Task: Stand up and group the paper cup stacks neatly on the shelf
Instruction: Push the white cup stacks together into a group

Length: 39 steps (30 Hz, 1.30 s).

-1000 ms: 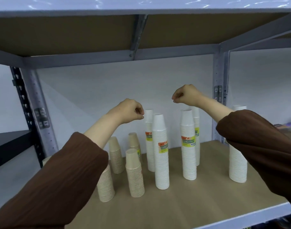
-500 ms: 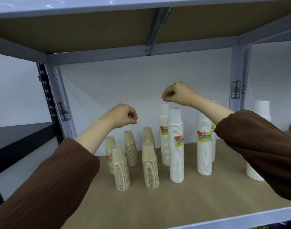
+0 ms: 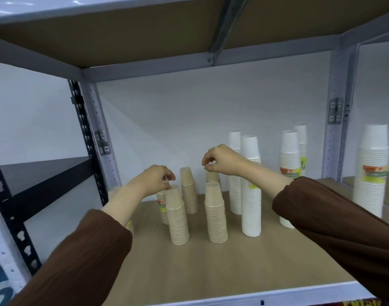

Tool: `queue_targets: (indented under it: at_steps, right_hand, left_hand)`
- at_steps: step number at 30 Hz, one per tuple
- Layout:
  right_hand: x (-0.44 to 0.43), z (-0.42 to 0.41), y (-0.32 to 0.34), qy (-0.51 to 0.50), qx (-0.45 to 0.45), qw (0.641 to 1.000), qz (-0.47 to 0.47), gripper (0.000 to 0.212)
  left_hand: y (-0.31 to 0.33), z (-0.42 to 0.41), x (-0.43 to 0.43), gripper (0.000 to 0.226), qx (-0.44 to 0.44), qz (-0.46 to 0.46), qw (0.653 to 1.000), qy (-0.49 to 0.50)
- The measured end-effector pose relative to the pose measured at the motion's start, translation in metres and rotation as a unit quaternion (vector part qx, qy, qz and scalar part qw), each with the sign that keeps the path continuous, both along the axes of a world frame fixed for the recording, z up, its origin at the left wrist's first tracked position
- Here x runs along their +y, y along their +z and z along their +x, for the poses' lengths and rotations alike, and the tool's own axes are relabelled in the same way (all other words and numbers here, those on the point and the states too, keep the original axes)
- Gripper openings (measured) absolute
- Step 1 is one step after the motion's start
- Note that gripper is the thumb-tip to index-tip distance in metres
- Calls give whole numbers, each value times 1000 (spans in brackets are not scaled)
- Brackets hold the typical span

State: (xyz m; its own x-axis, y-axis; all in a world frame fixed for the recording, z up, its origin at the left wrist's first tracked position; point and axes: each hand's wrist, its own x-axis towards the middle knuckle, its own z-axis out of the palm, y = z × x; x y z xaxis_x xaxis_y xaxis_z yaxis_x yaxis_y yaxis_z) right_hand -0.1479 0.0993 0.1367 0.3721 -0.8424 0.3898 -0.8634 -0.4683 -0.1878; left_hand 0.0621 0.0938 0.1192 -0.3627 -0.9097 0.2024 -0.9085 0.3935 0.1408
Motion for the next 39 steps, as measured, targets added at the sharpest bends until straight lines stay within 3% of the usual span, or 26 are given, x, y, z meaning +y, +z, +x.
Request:
queue_targets:
  at_steps: [25,32,39]
  right_hand:
    - [-109,60,-24,-38,58,994,86,42]
    - [-133,76,-39,-65,106,986,114,34]
    - [-142,76,-41,-42,76,991,100,34]
  left_hand:
    - [-23,19,-29,38,-2,38,996,-82]
    - [-25,23,-32,35,12,36,994,-98]
    - [-21,25,-33,33,-4,33,995,-97]
